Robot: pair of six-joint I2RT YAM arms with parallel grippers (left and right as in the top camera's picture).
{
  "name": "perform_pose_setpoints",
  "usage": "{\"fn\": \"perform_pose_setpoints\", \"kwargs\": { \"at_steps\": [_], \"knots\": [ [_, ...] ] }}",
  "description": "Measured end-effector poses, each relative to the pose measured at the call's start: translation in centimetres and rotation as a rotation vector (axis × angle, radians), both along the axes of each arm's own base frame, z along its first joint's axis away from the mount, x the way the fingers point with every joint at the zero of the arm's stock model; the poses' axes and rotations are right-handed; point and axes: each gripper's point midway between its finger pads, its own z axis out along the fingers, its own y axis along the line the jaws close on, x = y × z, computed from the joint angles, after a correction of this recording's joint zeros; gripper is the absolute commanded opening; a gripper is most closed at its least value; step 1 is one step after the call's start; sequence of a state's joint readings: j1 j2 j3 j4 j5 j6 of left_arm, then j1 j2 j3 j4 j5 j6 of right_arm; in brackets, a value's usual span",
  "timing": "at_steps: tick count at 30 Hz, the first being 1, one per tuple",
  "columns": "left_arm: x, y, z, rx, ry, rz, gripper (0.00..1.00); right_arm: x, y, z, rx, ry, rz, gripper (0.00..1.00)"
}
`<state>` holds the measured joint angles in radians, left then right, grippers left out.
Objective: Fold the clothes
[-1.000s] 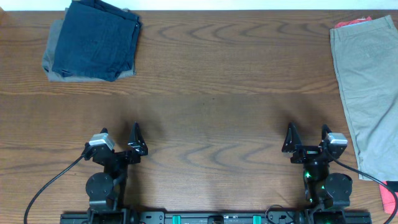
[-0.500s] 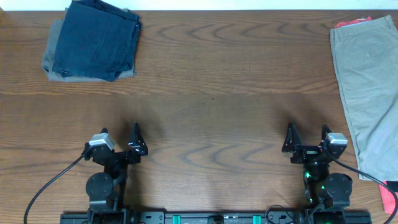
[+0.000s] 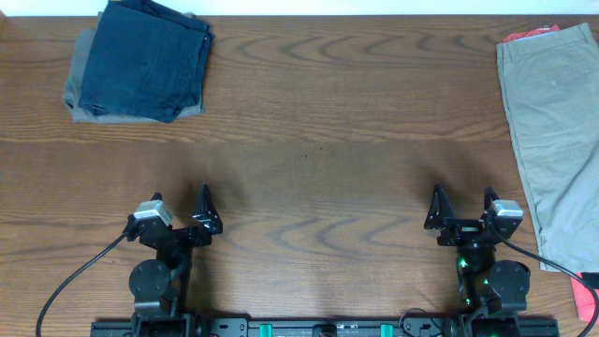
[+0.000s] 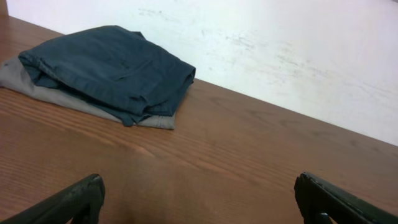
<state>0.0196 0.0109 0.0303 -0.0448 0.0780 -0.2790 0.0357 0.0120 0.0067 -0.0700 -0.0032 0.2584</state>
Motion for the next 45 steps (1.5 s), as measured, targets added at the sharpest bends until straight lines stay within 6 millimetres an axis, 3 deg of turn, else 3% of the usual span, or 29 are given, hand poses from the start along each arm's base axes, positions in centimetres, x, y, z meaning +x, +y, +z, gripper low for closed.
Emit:
{"fn": "perform_pose_setpoints", "kwargs": {
  "at_steps": [25, 29, 32, 35, 39, 41, 45],
  "knots": [
    [0.0, 0.0, 0.0, 0.000, 0.000, 0.000, 0.98, 0.0, 0.0, 0.0, 0.000, -0.001, 0.000, 0.99],
    [0.0, 0.0, 0.0, 0.000, 0.000, 0.000, 0.98, 0.1, 0.2, 1.3, 0.017, -0.053, 0.009, 0.99],
    [0.0, 0.0, 0.0, 0.000, 0.001, 0.000, 0.98, -0.1, 2.1, 2.2, 0.143, -0.076, 0.117, 0.99],
    [0.0, 0.0, 0.0, 0.000, 0.000, 0.000, 0.98, -1.2, 5.7, 1.9, 0.341, -0.006, 0.328, 0.99],
    [0.0, 0.0, 0.0, 0.000, 0.000, 0.000, 0.98, -2.7, 8.7, 2.1, 0.561, 0.090, 0.504, 0.99],
    [0.0, 0.0, 0.0, 0.000, 0.000, 0.000, 0.98, -3.2, 9.4, 3.6, 0.621, 0.067, 0.568, 0.99],
    [0.0, 0.0, 0.0, 0.000, 0.000, 0.000, 0.98, -5.5, 10.1, 10.2, 0.603, -0.185, 0.721, 0.99]
  ]
}}
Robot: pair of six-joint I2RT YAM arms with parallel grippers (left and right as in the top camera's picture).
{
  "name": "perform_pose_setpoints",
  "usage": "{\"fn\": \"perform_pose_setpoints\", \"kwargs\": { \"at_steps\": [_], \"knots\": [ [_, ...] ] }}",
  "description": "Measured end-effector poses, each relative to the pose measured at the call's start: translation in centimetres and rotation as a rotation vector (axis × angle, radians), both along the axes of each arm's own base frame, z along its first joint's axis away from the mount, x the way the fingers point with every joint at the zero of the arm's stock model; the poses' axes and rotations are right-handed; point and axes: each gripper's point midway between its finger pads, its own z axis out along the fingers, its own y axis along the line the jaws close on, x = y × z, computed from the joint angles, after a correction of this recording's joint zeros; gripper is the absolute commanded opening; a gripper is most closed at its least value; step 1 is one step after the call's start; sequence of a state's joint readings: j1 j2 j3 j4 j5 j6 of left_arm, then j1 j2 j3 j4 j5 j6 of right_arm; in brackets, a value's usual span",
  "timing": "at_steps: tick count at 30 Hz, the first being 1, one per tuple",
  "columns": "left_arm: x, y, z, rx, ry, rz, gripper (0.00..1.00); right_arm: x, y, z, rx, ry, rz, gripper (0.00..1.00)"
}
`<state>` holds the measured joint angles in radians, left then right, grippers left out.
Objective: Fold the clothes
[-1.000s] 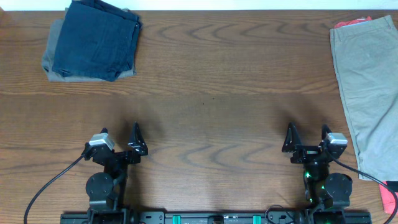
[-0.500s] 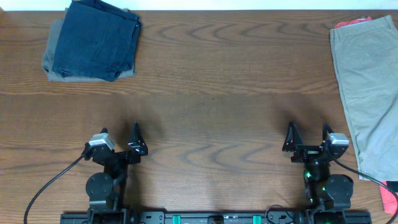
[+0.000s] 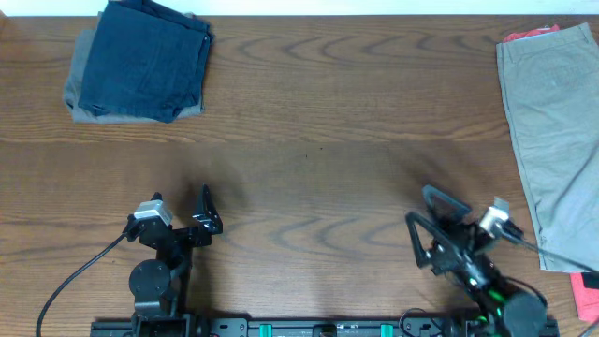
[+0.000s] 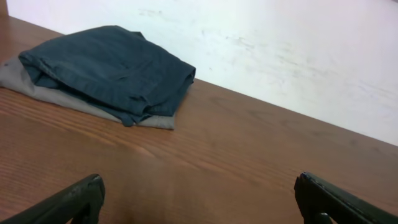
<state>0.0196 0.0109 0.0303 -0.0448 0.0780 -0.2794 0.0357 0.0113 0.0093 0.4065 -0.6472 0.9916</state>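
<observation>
A folded dark blue garment (image 3: pixel 145 58) lies on a folded grey one (image 3: pixel 82 89) at the table's far left corner; the left wrist view shows the stack (image 4: pixel 109 71) ahead. Unfolded khaki shorts (image 3: pixel 554 131) lie along the right edge, over something red (image 3: pixel 529 34). My left gripper (image 3: pixel 181 204) stands open near the front edge, nothing between its fingers. My right gripper (image 3: pixel 426 220) is open too, turned toward the left front, with nothing in it.
A red item (image 3: pixel 586 301) peeks in at the front right corner. Brown wooden table (image 3: pixel 318 122) stretches between the two piles. A white wall (image 4: pixel 280 43) rises behind the far edge. Black cables run from both arm bases.
My right arm has swung: its gripper was pointing straight ahead near the front edge and now sits turned and tilted to the left. The left arm and the clothes are unmoved.
</observation>
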Motion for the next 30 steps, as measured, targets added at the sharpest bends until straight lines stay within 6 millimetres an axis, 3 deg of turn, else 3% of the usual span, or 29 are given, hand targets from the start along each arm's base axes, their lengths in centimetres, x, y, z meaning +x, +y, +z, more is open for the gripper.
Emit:
{"fn": "perform_pose_setpoints", "kwargs": {
  "at_steps": [3, 8, 14, 17, 21, 24, 30],
  "knots": [
    [0.0, 0.0, 0.0, 0.000, 0.000, 0.000, 0.98, -0.7, -0.2, 2.1, 0.022, -0.064, -0.006, 0.99],
    [0.0, 0.0, 0.0, 0.000, 0.000, 0.000, 0.98, 0.2, -0.9, 4.1, -0.043, -0.033, -0.085, 0.99],
    [0.0, 0.0, 0.0, 0.000, 0.000, 0.000, 0.98, 3.8, -2.8, 8.8, -0.273, 0.012, -0.289, 0.99],
    [0.0, 0.0, 0.0, 0.001, -0.001, 0.000, 0.98, 7.7, -4.9, 10.8, -0.421, 0.075, -0.431, 0.99],
    [0.0, 0.0, 0.0, 0.001, -0.001, 0.001, 0.98, 14.0, -8.3, 11.4, -0.634, 0.234, -0.613, 0.99],
    [0.0, 0.0, 0.0, 0.000, 0.000, 0.001, 0.98, 19.1, -11.1, 9.9, -0.826, 0.398, -0.713, 0.99],
    [0.0, 0.0, 0.0, 0.000, 0.000, 0.000, 0.98, 28.5, -18.1, 3.9, -1.189, 0.735, -0.889, 0.99]
  ]
}}
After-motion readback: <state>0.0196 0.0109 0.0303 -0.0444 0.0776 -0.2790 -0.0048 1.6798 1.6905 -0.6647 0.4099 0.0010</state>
